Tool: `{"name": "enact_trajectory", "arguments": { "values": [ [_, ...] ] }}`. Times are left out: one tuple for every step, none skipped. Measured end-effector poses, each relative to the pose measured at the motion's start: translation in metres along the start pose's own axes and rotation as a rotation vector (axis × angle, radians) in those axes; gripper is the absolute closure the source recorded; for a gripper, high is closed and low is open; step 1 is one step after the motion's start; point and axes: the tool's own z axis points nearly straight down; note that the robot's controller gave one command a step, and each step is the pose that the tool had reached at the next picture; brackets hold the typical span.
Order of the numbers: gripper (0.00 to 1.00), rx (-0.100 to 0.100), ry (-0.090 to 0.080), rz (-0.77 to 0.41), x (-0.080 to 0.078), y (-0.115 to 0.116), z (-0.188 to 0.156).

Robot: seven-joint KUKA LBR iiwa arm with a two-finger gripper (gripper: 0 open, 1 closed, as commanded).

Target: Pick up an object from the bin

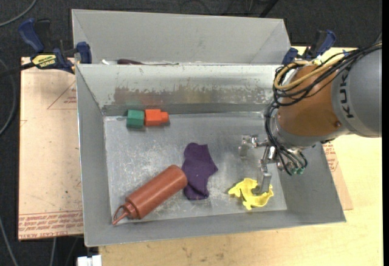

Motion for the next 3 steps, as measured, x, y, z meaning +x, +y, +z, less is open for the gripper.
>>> {"name": "enact_trajectory", "arguments": {
  "values": [
    [0.00,0.001,-0.002,-0.176,0.025,0.003,0.009],
    [1.00,0.000,-0.009,-0.361,0.056,0.034,0.013],
    [1.00,0.000,-0.009,-0.361,0.056,0.034,0.013]
  ]
}}
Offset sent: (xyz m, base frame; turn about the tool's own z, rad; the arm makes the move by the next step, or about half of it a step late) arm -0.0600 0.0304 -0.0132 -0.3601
